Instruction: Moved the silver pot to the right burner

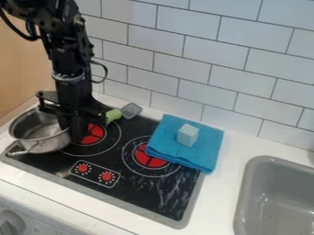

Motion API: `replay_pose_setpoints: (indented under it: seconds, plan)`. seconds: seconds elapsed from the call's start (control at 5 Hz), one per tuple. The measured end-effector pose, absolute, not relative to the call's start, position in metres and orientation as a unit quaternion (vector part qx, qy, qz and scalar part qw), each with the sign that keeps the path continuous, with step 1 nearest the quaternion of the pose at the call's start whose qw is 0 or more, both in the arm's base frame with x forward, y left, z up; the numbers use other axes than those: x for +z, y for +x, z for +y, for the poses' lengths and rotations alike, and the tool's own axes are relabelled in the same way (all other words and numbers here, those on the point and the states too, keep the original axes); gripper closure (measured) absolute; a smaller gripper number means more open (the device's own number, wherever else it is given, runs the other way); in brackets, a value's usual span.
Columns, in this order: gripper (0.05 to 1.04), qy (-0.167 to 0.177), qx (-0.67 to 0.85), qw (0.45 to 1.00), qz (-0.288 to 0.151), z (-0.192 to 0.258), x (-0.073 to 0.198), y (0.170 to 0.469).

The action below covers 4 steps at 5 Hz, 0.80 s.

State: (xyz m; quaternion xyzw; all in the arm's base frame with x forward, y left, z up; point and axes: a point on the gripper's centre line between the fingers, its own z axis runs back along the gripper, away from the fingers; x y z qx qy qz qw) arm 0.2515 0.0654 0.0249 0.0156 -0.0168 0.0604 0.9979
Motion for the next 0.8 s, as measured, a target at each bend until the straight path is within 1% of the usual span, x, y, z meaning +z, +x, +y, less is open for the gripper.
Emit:
replay_pose_setpoints:
  seconds: [0.2, 0.6, 0.8]
  plan:
    - [1.020, 0.024, 0.050, 0.998, -0.021, 0.059, 0.033, 0.253]
    - [1.020, 0.043, -0.025, 0.998, -0.025, 0.018, 0.046, 0.258]
    - [1.020, 0.046, -0.074, 0.995, -0.041, -0.009, 0.052, 0.267]
